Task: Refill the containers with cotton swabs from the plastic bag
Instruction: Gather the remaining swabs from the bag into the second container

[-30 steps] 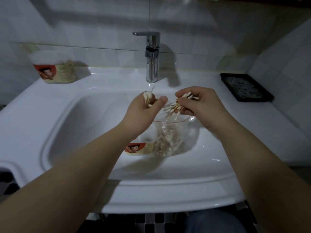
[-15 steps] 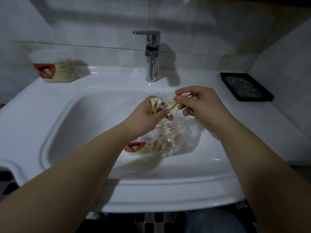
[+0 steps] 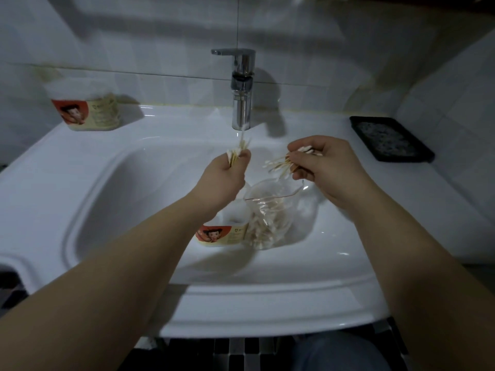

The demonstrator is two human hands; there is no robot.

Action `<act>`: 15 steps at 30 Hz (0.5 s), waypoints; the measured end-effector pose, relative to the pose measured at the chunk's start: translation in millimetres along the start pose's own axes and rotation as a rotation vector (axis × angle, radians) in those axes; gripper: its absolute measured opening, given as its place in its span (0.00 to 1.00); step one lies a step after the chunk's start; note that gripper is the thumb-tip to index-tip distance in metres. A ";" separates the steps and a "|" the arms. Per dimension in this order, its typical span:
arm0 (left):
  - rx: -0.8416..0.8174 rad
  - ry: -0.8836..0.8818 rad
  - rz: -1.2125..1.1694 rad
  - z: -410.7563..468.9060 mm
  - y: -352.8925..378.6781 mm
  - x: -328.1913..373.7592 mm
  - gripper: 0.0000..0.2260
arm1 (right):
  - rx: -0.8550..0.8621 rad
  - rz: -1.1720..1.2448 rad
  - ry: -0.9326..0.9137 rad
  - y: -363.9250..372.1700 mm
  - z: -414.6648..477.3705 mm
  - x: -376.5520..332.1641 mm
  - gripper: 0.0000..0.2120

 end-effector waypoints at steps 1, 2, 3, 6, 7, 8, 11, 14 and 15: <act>0.039 0.013 0.021 -0.9 -4.2 2.7 0.18 | -0.022 -0.014 0.003 2.9 -1.3 -0.4 0.08; 0.073 0.042 0.032 -1.6 -7.6 6.1 0.18 | -0.044 -0.029 0.004 5.9 -3.0 -1.1 0.07; 0.087 0.085 0.037 -2.2 -10.0 9.9 0.19 | -0.065 -0.044 0.004 9.1 -4.7 -1.8 0.07; 0.002 0.197 0.055 -5.1 -5.1 17.9 0.17 | -0.108 -0.097 0.001 17.9 -9.5 -3.5 0.07; -0.047 0.222 0.083 -5.5 -0.4 18.0 0.16 | -0.118 -0.122 0.000 19.8 -10.1 -3.2 0.07; -0.093 0.244 0.120 -5.7 4.3 17.4 0.14 | -0.128 -0.145 -0.001 21.6 -10.6 -2.7 0.07; -0.120 0.279 0.197 -2.6 10.2 13.1 0.10 | -0.144 -0.162 0.002 24.0 -10.8 -1.1 0.08; -0.091 0.308 0.255 0.0 7.0 12.8 0.14 | -0.152 -0.159 0.011 25.0 -10.3 -0.5 0.08; -0.103 0.301 0.260 -0.1 6.8 12.7 0.14 | -0.158 -0.162 0.017 25.3 -10.0 0.3 0.09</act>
Point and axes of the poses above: each hand's wrist, its own z-axis towards the middle knuckle, its own y-axis out of the palm, x = y × z, the point moved 7 cm from there along z, towards the middle knuckle, and after that the axes turned 2 degrees about -x, right-handed, at the moved point
